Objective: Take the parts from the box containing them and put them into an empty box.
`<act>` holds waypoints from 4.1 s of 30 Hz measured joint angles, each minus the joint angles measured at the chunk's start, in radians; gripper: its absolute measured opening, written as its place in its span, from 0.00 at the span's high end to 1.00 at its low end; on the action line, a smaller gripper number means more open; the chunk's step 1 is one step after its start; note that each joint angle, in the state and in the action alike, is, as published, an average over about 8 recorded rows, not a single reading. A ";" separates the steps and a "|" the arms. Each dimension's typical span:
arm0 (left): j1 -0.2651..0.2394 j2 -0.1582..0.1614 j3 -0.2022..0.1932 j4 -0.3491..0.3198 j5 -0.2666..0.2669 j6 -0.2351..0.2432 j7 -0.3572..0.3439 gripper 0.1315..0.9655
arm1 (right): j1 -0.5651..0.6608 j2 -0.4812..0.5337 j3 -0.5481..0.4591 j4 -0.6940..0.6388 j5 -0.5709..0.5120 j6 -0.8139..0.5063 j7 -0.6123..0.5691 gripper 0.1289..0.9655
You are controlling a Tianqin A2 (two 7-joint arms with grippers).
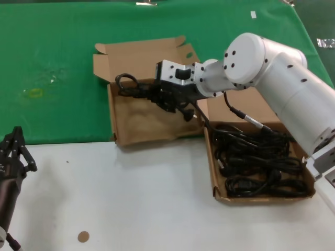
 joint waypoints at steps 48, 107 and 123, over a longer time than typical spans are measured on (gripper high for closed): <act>0.000 0.000 0.000 0.000 0.000 0.000 0.000 0.91 | -0.141 0.035 0.059 0.152 0.069 0.113 0.026 0.12; 0.000 0.000 0.000 0.000 0.000 0.000 0.000 0.00 | -1.077 0.178 0.534 0.939 0.645 0.671 -0.023 0.00; 0.000 0.000 0.000 0.000 0.000 0.000 0.000 0.00 | -1.159 0.190 0.576 1.008 0.695 0.719 -0.028 0.00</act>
